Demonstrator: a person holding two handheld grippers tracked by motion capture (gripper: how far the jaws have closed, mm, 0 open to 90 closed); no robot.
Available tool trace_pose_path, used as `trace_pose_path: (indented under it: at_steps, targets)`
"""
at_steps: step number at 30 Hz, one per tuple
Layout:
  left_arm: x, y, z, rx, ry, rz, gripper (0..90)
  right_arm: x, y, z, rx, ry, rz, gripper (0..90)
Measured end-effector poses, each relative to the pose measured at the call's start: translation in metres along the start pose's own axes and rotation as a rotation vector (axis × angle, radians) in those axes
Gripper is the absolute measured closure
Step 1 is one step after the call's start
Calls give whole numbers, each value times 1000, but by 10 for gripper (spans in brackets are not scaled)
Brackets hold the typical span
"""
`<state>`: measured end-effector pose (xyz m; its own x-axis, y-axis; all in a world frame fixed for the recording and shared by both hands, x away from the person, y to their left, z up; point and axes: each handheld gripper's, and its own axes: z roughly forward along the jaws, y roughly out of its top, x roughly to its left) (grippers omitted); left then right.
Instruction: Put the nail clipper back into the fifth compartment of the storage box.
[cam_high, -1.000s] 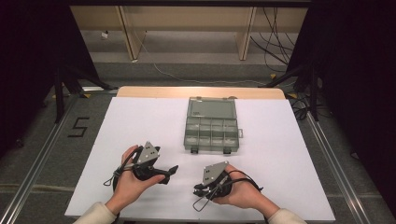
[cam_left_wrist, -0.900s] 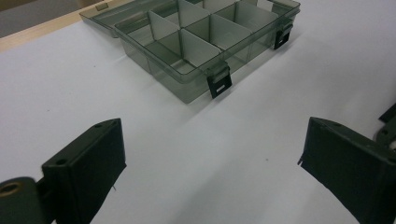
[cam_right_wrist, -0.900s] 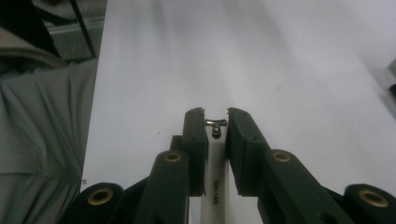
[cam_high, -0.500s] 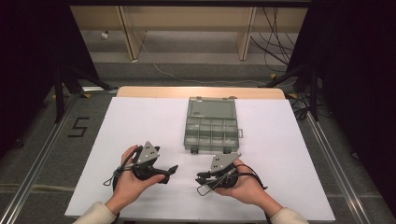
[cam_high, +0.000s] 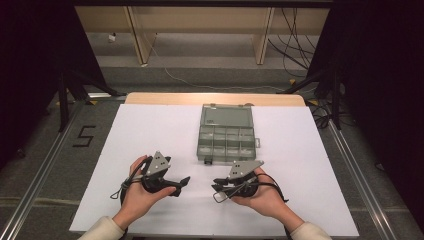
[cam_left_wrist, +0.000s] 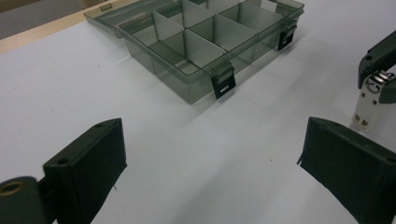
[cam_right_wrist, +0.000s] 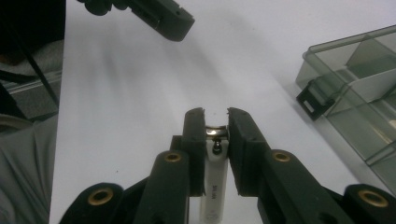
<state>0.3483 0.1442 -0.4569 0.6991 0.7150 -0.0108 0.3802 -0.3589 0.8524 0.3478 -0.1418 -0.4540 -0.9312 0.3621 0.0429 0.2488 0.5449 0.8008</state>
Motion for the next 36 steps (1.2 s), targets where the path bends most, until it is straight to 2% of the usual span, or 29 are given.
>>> trace_pose_path:
  at_steps: [11, 13, 14, 20, 22, 31, 32, 34, 36]
  targets:
    - [1, 0, -1, -2, 8, 4, 58, -5, 5, -8, -48, -50, 31, 779]
    - [2, 1, -2, 8, 8, 16, 58, -6, 6, -10, -58, -65, 36, 779]
    - [1, 0, -1, -3, 8, 2, 58, -6, 7, -11, -60, -65, 45, 779]
    - [1, 0, -1, -2, 6, 4, 58, -10, 9, -13, -98, -96, 55, 779]
    - [0, 0, 0, -5, 8, 1, 58, -10, 11, -14, -98, -88, 66, 779]
    - [0, 0, -1, -2, 8, 4, 58, -15, 14, -19, -121, -123, 81, 779]
    - [-1, 0, -1, -3, 7, -8, 59, -16, 15, -19, -121, -124, 80, 779]
    - [0, 0, -1, -4, 7, 7, 58, -17, 16, -20, -128, -133, 80, 779]
    - [0, 0, -1, -3, 9, 4, 59, -19, 17, -20, -128, -133, 87, 779]
